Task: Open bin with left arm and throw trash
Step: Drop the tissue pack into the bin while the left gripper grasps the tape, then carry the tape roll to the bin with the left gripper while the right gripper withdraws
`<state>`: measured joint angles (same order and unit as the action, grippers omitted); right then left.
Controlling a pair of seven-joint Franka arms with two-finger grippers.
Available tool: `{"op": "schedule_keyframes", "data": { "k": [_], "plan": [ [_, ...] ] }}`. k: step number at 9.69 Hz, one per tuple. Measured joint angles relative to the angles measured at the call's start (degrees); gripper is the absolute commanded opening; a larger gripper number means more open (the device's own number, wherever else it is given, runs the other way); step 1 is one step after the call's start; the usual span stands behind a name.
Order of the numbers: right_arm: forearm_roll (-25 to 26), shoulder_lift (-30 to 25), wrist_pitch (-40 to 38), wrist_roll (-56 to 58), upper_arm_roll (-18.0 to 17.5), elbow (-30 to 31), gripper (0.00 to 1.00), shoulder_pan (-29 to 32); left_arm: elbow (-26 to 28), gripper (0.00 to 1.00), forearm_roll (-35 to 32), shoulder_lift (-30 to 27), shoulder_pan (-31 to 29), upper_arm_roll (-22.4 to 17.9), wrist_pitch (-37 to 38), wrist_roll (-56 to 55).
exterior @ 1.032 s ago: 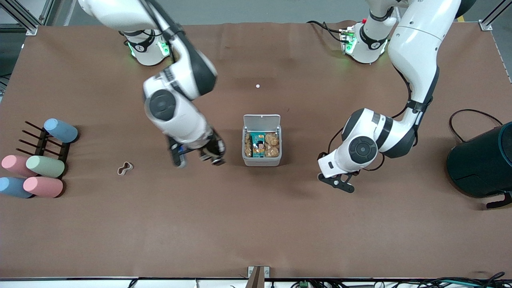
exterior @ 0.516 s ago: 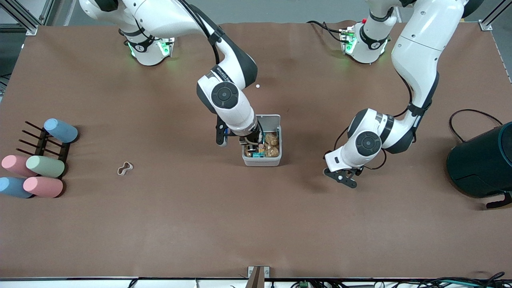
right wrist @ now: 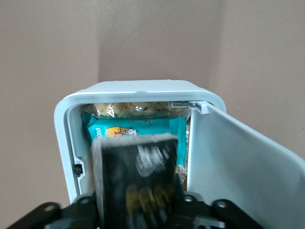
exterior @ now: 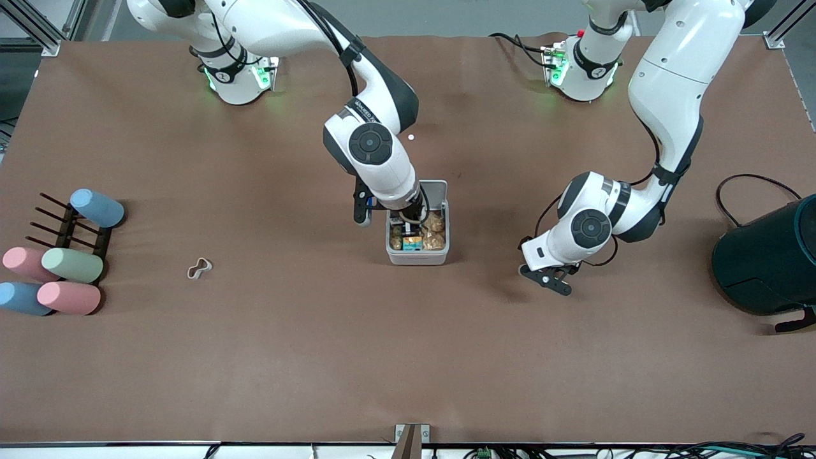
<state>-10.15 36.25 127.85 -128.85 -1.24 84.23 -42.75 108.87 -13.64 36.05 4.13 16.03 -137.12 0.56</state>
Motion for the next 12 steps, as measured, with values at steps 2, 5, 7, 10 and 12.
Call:
{"op": "schedule_keyframes", "data": {
  "k": [2,5,7,10,12],
  "plan": [
    [0.03,0.04,0.0,0.0,0.17,-0.32,1.0,0.0,0.09,0.0,0.0,-0.45,0.08,0.48,0.07,-1.46],
    [0.03,0.04,-0.33,-0.03,0.99,-1.77,1.0,0.59,-3.93,0.0,0.0,-1.09,0.21,4.94,5.75,-4.11],
    [0.25,-0.15,-6.63,2.69,1.59,-6.54,1.0,5.87,-14.3,0.0,0.0,-2.49,0.69,9.15,15.28,-4.99],
    [0.18,-1.72,-15.65,25.46,1.57,-10.69,1.0,17.44,-20.94,0.0,2.58,-1.6,6.05,11.27,17.0,-12.78],
    [0.91,-1.8,-20.9,41.85,1.69,-9.66,1.0,21.99,-24.69,0.0,2.61,1.8,10.26,11.24,16.69,-20.09]
  ]
}}
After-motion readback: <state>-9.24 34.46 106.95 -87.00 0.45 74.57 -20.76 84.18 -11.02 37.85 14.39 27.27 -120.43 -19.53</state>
